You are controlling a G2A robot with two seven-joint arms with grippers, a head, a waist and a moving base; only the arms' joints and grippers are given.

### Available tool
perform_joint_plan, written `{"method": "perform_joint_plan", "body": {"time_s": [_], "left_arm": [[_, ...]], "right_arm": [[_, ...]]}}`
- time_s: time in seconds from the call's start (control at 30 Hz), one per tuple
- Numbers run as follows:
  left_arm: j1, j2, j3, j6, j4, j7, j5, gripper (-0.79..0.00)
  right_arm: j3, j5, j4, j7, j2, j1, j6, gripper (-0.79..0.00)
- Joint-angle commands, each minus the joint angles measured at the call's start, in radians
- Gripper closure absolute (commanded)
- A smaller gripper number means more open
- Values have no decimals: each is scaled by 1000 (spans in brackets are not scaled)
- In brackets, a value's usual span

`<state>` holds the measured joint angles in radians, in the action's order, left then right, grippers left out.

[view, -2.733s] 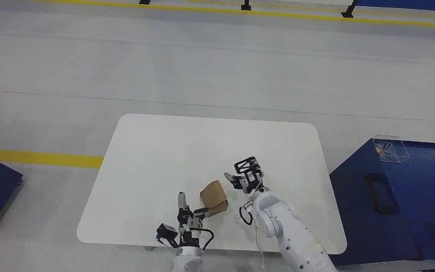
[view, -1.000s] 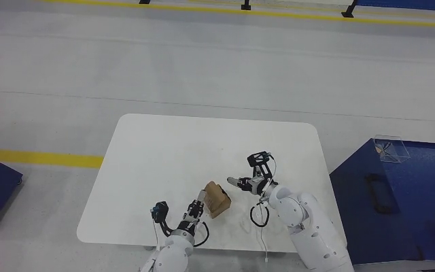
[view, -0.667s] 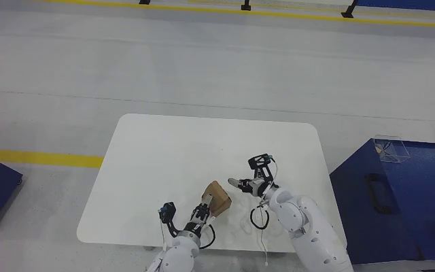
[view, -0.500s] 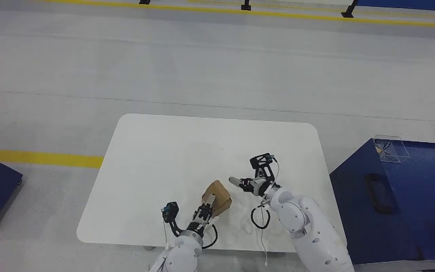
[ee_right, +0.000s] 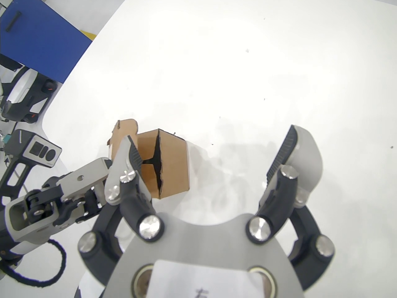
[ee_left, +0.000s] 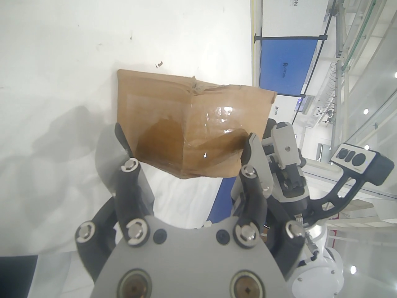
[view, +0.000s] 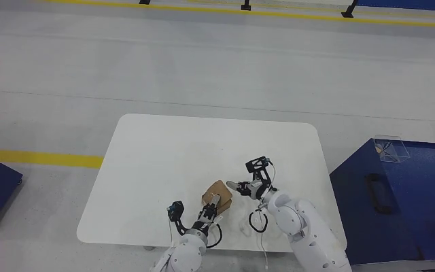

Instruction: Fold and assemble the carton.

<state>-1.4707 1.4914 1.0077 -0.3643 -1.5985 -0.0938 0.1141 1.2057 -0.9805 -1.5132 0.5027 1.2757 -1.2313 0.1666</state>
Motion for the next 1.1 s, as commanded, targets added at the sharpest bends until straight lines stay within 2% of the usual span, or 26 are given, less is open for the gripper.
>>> {"method": "perform_joint_plan", "body": {"time_s": [0.0, 0.1, 0.17, 0.23, 0.33, 0.43, 0.6, 0.87, 1.07], "left_arm": [[-1, 0, 2, 4, 0, 2, -5, -585], [-2, 1, 9, 10, -5, 5, -11, -536], [-4, 1, 14, 15, -11, 6, -18, -545], [-7, 0, 17, 18, -14, 10, -21, -496], [-11, 0, 24, 23, -19, 12, -22, -496], [-11, 0, 30, 18, -19, 3, -21, -551], [-1, 2, 31, 3, -8, -4, -15, -557], [8, 5, 32, -6, 1, 6, -21, -523], [19, 7, 35, -15, 16, 5, -23, -502]], "right_arm": [[-17, -18, 10, -6, 3, 8, -14, -785], [-35, -30, 29, -20, 7, 21, -34, -785], [-46, -37, 40, -29, 10, 28, -44, -785], [-55, -39, 47, -34, 12, 33, -47, -785], [-62, -50, 55, -40, 13, 38, -54, -785], [-62, -62, 61, -61, 14, 42, -67, -785], [-65, -88, 73, -97, 15, 45, -63, -785], [-91, -126, 93, -144, 21, 51, -77, -785], [-87, -183, 91, -221, 23, 39, -145, -785]]}}
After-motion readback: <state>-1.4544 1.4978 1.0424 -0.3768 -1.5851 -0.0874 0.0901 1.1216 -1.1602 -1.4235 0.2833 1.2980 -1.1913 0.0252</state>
